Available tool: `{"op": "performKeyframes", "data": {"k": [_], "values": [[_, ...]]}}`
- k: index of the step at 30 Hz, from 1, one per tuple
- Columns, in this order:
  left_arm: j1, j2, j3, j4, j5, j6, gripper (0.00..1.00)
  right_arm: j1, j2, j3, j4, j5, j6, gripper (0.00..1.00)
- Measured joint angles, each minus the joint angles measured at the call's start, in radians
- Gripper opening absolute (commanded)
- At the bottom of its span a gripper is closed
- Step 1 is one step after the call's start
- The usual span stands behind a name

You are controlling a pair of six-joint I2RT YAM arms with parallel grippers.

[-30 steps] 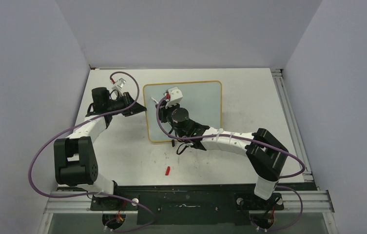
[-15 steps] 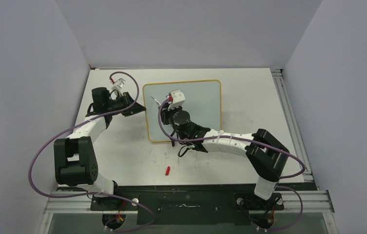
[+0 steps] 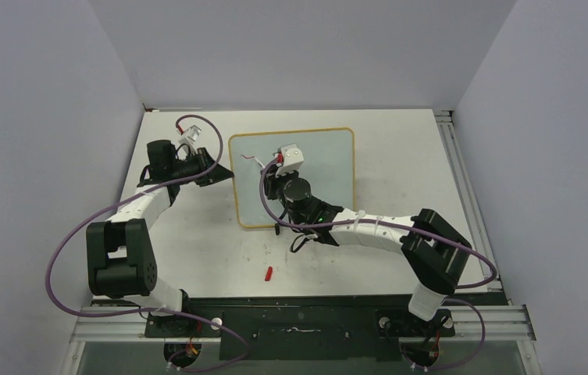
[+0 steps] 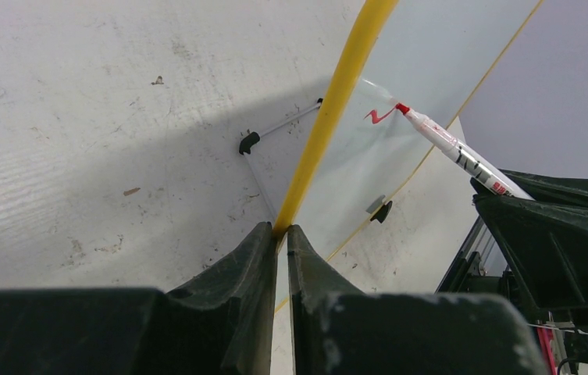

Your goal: Write a sentence on the whiteboard

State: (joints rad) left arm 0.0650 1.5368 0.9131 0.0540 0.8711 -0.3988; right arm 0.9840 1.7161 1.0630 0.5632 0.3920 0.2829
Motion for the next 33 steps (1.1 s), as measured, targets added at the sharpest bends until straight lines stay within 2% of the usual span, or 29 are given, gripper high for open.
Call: {"op": "performKeyframes", "data": {"k": [9,33], "values": [[0.0,0.0,0.0,0.0,0.005,0.0,0.07,0.028,-0.039,-0.02,0.005,-0.01,-0.044,0.05],[0.0,0.0,0.0,0.0,0.005,0.0,0.05,0.039,0.0,0.026,-0.005,-0.029,-0.059,0.05]]}}
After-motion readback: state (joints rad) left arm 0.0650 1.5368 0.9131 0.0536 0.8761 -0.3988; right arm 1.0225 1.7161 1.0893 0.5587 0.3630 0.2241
